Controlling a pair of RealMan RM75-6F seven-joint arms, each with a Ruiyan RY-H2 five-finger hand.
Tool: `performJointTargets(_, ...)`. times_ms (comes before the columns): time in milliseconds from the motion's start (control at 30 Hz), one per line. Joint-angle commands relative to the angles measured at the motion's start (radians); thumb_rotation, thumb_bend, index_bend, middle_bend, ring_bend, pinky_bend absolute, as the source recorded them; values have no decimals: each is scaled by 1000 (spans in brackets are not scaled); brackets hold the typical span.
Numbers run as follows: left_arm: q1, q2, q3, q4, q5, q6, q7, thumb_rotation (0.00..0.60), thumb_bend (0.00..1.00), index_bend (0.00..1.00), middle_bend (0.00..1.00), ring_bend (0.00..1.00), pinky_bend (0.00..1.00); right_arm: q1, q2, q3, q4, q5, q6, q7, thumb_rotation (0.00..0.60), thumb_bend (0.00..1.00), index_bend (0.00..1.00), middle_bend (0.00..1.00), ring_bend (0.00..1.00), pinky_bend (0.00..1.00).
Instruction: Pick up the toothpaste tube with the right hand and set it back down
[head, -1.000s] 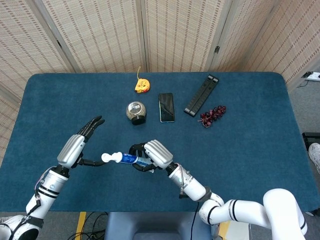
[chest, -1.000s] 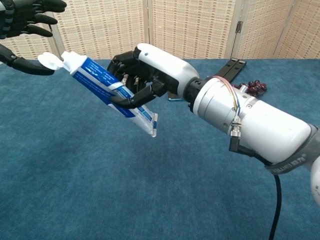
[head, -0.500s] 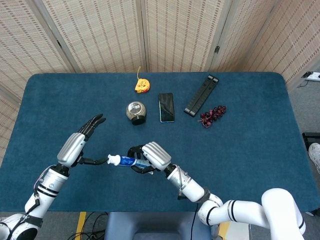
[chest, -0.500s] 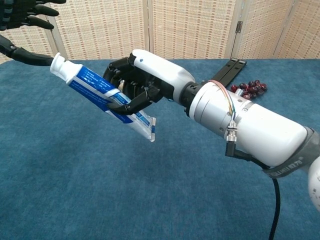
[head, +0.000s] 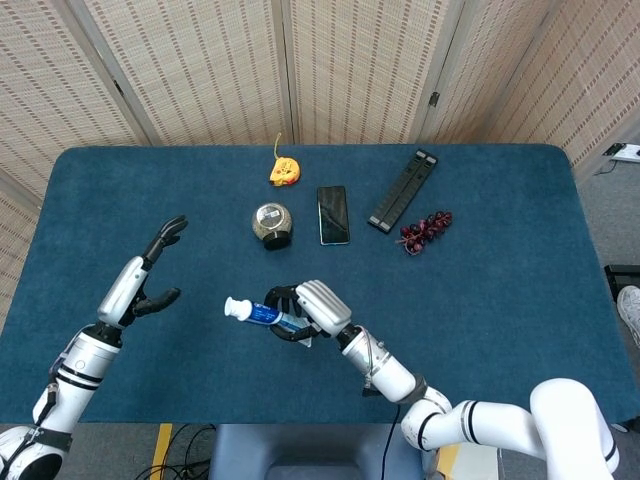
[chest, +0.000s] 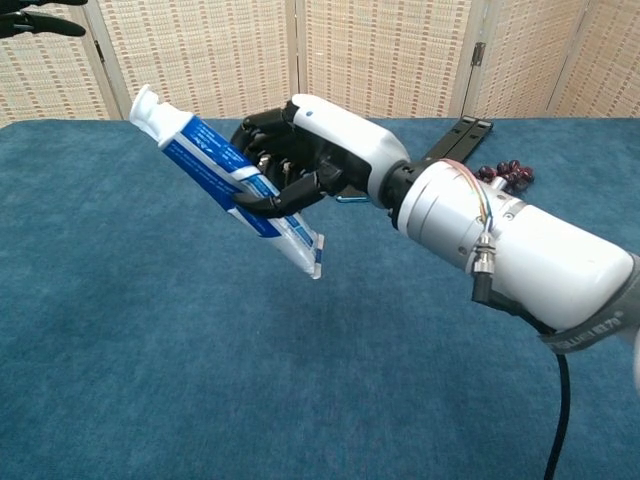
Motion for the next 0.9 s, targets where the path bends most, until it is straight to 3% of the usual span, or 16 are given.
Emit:
performJointTargets(33,-7,-9,10,4,25,-5,-8,0,3,0,0,0,137,13,-9,13,-12,11,-13,-14,600,601,679,636,555,626)
performJointTargets(400,-46,-63,34,23,63,-24,113,0,0,0,0,0,137,62,-14,68,-71,97,-99,-85,600,601,679,636,555,626)
performJointTargets(900,-86,-118,57,59,91,-36,216,0,0,0,0,0,137,86,-14,103,-121,171,-139,-134,600,602,684,639,555,626)
